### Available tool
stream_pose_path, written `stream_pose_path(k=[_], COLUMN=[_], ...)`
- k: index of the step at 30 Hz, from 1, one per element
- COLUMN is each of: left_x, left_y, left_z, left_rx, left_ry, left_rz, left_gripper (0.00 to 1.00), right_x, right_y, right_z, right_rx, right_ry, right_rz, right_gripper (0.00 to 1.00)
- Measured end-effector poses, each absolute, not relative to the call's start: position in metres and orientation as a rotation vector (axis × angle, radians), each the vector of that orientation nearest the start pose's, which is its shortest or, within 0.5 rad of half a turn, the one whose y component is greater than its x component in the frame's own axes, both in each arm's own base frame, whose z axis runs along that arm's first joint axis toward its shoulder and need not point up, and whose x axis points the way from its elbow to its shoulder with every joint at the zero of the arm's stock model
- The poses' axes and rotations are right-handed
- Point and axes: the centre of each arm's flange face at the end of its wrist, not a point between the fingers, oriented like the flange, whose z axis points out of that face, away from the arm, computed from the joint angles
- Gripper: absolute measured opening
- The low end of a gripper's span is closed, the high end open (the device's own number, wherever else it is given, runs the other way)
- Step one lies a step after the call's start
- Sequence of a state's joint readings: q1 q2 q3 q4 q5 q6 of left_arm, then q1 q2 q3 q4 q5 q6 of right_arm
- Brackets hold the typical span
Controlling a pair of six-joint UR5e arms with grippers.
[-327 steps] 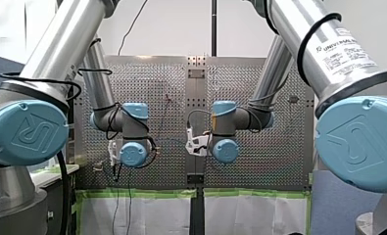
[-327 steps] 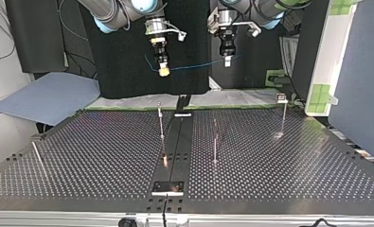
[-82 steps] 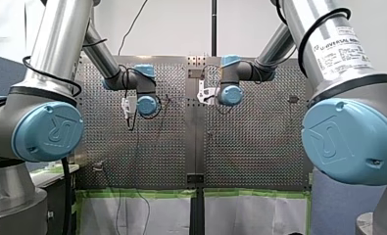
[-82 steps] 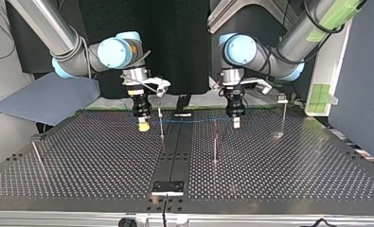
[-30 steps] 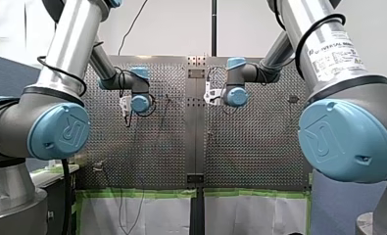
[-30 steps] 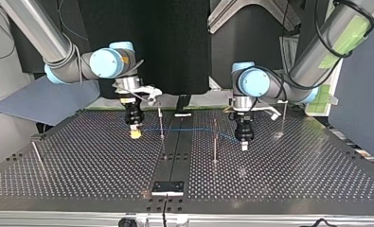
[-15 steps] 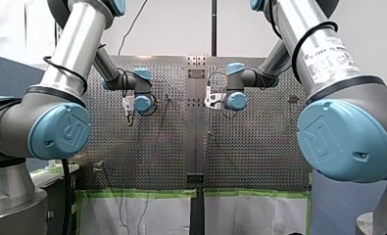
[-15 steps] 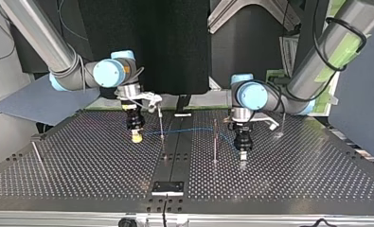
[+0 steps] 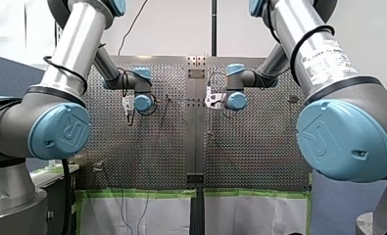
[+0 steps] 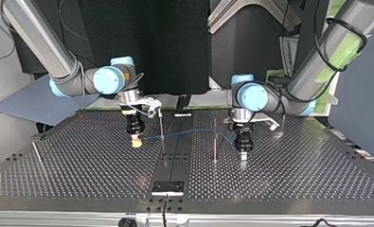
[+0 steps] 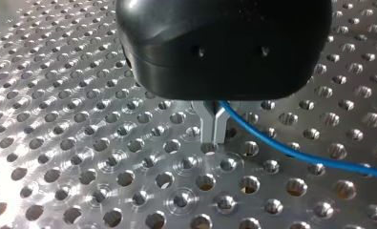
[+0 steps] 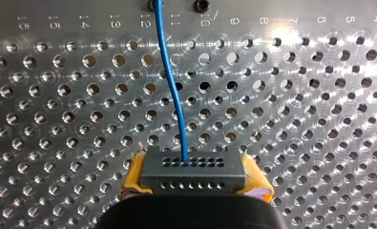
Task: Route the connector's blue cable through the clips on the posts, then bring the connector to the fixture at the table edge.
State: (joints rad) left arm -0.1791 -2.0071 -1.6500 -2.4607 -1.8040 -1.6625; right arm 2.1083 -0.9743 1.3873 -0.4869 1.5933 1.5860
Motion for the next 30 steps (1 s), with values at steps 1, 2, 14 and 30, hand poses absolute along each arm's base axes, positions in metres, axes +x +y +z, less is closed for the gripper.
stream_pose_path(k=[1, 2, 14, 30], left_x=[0.603, 0.602, 0.597, 0.587], left_y=[-0.221, -0.221, -0.225, -0.22], left_z=[0.271, 0.271, 0.266, 0.256], left_rx=[-0.132, -0.133, -0.125, -0.128], left_ry=[1.408, 1.41, 1.45, 1.54], left_rz=[-0.058, -0.056, -0.042, 0.022], left_gripper=[0.0, 0.0, 0.24, 1.0], right_x=[0.473, 0.473, 0.474, 0.474], right_y=[-0.538, -0.538, -0.538, -0.537], right_z=[0.265, 0.264, 0.263, 0.262], right_rx=[1.506, 1.507, 1.52, 1.535], right_ry=[-0.895, -0.896, -0.893, -0.891], right_rz=[1.636, 1.635, 1.632, 1.629], right_gripper=[0.0, 0.0, 0.0, 0.0])
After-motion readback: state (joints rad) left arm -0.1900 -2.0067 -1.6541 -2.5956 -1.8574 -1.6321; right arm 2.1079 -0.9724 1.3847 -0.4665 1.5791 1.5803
